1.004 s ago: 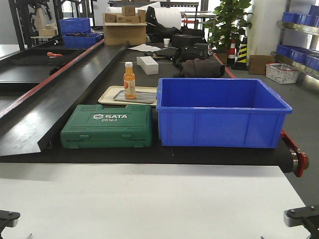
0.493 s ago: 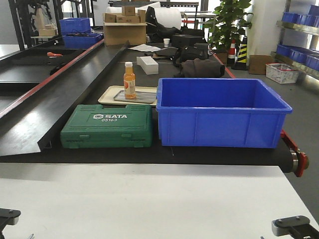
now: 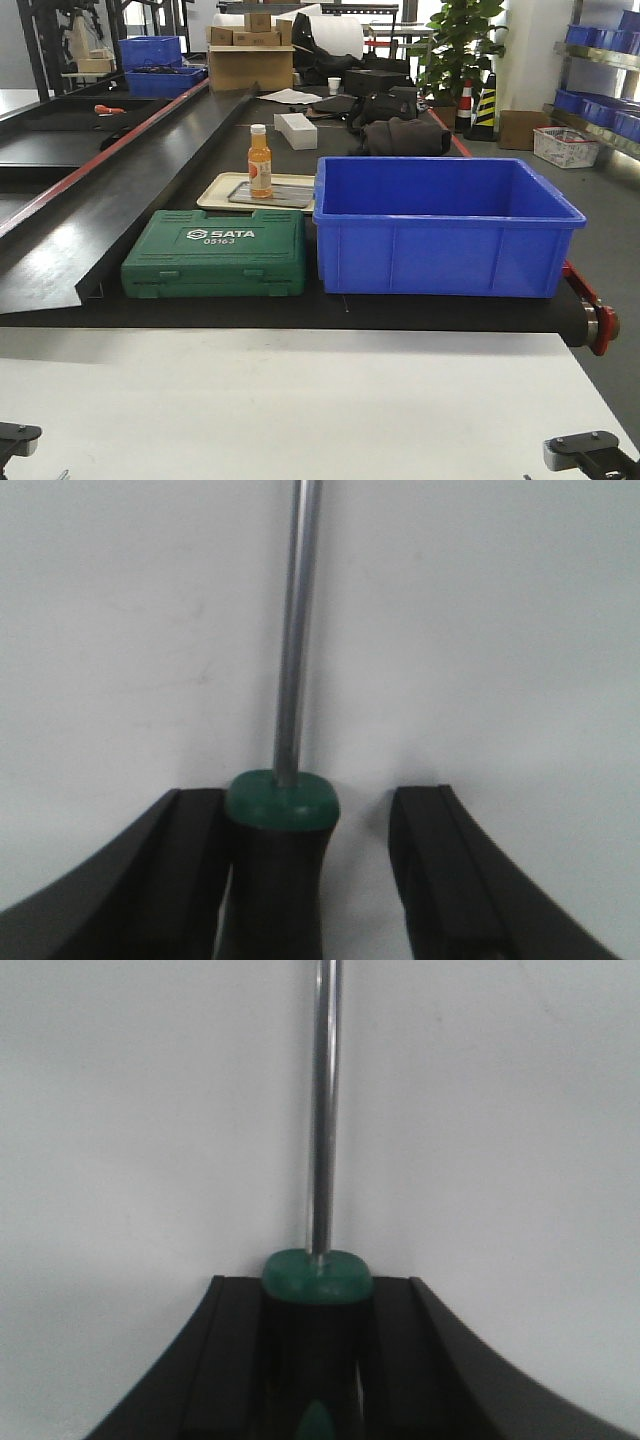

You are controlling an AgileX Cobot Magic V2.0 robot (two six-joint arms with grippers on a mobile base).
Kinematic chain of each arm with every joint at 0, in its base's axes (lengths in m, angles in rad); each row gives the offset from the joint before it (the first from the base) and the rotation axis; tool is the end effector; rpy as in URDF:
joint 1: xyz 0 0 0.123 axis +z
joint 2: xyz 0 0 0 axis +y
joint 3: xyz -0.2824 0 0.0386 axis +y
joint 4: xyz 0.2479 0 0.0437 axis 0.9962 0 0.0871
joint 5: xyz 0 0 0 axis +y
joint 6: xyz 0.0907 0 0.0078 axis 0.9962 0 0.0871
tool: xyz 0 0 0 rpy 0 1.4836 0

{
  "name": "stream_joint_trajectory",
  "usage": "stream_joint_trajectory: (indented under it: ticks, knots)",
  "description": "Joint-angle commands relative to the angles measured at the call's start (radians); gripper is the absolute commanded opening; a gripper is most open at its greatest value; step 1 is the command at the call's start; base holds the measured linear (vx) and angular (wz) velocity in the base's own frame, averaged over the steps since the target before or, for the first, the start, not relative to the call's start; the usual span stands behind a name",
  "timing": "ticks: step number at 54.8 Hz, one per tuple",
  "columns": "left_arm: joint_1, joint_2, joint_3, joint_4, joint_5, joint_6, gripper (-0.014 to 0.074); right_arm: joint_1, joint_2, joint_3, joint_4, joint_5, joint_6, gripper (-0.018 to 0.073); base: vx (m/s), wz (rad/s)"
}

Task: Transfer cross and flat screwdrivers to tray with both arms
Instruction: 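Close both grippers on the screwdriver handles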

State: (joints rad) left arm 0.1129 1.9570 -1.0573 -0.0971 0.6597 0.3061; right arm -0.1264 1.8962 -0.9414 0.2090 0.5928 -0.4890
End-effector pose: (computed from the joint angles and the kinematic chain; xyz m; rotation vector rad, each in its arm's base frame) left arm 0.3380 0.0329 0.1127 0.1808 3.0261 -0.0628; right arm 0.3153 -0.0294 0.1114 -0.2924 2.9816 0.1304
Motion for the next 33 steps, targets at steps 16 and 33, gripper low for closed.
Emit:
stream_joint_trajectory:
  ticks: [16, 33]
  knots:
    - [-0.003, -0.038, -0.017, -0.012, 0.043, -0.005, 0.0333, -0.004, -0.014, -0.006, 0.049, 0.084, 0.006, 0.0085, 0.00, 0.00]
    - [-0.004, -0.038, -0.019, -0.051, 0.041, -0.008, -0.0008, -0.004, -0.014, -0.015, 0.067, 0.096, 0.002, -0.0011, 0.00, 0.00]
